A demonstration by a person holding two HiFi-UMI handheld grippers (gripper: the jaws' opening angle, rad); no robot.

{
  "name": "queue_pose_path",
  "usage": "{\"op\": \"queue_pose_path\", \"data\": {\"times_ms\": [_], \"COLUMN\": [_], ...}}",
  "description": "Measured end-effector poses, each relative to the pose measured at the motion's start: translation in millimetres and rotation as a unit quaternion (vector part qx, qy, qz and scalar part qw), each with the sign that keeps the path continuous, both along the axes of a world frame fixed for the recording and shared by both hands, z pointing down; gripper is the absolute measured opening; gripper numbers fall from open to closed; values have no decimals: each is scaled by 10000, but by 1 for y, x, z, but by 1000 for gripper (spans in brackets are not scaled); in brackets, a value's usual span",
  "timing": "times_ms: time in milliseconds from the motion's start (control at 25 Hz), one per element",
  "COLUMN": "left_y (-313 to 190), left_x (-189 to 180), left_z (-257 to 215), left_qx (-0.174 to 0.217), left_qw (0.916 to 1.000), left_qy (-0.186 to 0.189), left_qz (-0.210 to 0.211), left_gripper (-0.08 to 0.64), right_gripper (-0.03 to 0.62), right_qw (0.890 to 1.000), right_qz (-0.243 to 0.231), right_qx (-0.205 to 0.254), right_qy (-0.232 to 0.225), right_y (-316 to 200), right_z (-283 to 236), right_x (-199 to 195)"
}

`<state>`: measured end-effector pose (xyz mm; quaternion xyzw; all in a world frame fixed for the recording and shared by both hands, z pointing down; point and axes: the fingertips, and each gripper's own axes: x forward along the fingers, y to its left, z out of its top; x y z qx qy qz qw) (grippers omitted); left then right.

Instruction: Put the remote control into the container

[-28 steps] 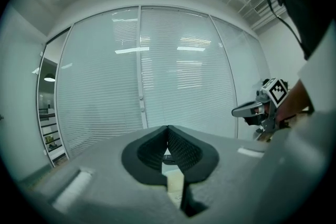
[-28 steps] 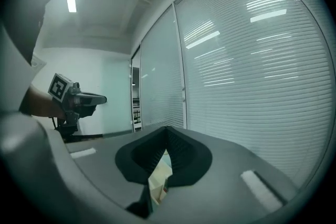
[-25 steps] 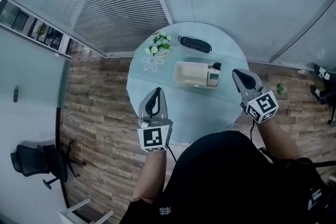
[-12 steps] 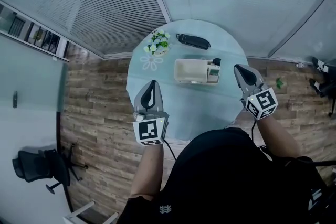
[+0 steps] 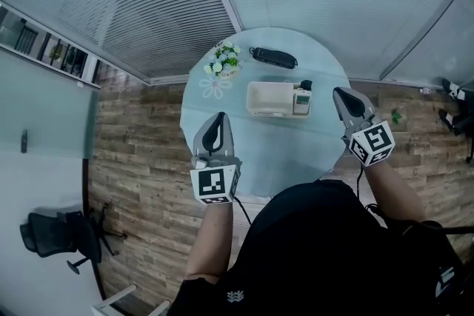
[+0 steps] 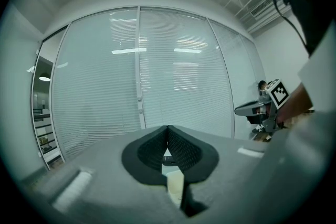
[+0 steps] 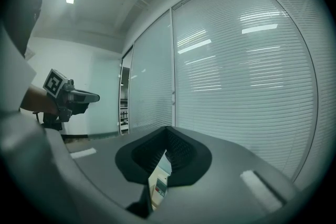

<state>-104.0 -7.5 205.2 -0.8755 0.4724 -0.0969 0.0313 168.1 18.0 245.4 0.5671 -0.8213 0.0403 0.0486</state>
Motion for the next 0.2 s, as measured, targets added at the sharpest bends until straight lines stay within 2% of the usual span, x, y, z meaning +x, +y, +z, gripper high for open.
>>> {"op": "queue_pose_path", "data": {"times_ms": [200], "left_y": [-1], "left_x": [1], "left_z": [2], "left_qx": [6], "left_qw": [10000], "left_qy": [21], "left_qz": [41], "left_gripper": [0], "right_gripper": [2], "right_qw": [10000], "right_qz": [6], "right_qx": [39], "right_qy": [50], "right_y": [-1], "right_z": [1], "right_x": [-2]}}
